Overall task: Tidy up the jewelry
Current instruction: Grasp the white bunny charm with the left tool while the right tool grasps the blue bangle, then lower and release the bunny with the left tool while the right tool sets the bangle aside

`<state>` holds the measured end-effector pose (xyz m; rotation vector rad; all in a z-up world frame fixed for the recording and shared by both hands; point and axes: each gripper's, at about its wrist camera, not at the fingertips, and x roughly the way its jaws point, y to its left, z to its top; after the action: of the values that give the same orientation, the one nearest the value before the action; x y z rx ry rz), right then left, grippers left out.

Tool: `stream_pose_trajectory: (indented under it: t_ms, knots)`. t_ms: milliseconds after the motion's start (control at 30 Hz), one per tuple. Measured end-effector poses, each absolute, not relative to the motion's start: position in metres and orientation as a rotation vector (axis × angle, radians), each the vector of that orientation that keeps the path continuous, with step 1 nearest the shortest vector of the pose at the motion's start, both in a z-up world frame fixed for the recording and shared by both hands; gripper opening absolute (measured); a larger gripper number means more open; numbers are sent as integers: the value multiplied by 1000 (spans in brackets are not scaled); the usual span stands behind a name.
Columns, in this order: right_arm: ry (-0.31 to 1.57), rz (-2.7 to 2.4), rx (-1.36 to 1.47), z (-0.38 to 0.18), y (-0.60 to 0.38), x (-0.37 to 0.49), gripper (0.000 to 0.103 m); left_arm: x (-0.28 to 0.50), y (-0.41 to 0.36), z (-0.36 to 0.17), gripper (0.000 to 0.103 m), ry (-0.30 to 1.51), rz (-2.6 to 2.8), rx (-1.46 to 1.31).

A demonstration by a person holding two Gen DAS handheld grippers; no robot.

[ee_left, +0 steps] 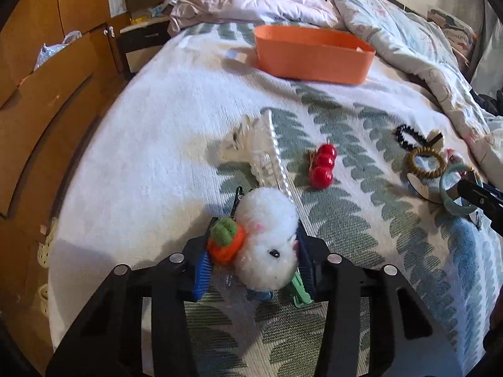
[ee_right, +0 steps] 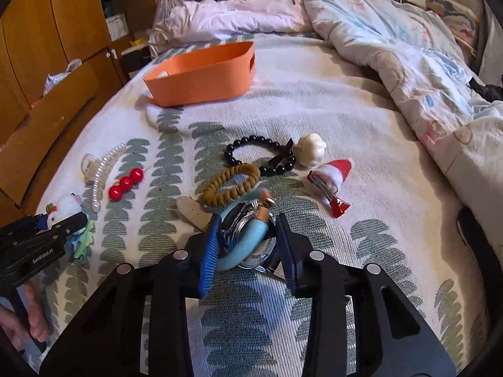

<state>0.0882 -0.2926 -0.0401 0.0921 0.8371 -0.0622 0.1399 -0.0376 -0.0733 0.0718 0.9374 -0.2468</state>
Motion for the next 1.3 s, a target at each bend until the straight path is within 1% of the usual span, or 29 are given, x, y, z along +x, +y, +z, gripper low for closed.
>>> stream_pose_trajectory:
  t_ms: [67, 100, 133, 267, 600, 967, 1300]
  knots:
    - [823, -55, 103, -35, -295, 84, 33, 139, -35, -66, 46, 922, -246, 57]
    - [817, -49, 113, -33, -296, 82, 28, 139, -34, -64, 46, 917, -246, 52]
    - [812, -39, 125, -30, -297, 80, 26, 138, -33, -61, 46, 909, -249, 46]
    - [783, -7, 148, -18, -300, 68, 22, 134, -32, -50, 46, 885, -261, 31]
    - [713, 38, 185, 10, -302, 53, 21, 125, -31, -36, 46, 853, -280, 17]
    - [614, 52, 215, 44, -309, 26, 21, 102, -28, -12, 46, 779, -283, 33]
    - [591, 41, 201, 60, -297, -17, 21, 75, -25, -6, 46, 768, -250, 54]
